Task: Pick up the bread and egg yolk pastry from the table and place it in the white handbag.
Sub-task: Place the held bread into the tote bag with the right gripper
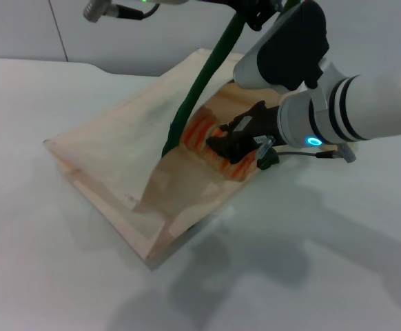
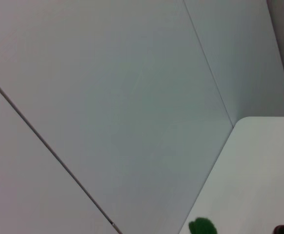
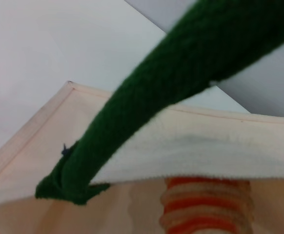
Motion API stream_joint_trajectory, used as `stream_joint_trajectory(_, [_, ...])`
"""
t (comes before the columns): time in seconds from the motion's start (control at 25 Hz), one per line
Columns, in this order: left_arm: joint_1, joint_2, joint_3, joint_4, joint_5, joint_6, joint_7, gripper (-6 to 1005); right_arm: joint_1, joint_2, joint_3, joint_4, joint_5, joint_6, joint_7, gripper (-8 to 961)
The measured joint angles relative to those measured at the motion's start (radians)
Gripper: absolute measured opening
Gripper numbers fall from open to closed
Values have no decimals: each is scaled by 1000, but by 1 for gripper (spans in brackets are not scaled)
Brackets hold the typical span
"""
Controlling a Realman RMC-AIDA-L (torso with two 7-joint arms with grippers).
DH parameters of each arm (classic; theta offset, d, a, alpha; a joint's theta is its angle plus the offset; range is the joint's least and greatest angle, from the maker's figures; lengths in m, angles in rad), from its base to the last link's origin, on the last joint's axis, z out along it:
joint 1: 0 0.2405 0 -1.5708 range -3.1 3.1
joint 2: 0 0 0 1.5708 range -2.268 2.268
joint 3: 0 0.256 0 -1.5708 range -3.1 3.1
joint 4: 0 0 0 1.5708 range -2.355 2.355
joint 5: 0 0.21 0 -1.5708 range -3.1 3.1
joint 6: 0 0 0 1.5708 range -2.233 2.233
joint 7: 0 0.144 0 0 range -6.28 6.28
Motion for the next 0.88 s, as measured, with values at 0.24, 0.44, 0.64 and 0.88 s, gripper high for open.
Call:
stream_joint_trajectory(0.24, [0,0,1,0,0,1,0,124,1,0,0,0,1,1,3,224])
stream_joint_trajectory(0.44, [0,0,1,0,0,2,0,123,2,-2,-1,-6,20,1,-11,224])
stream_joint_trajectory(0.64, [-1,0,2,0,0,2,0,123,3,-2,-4,-2,38,13,-27,225])
stream_joint_trajectory(0.88, [-1,0,6,0,-4,8,0,123,3,-2,-11,-4,38,32,-30,220])
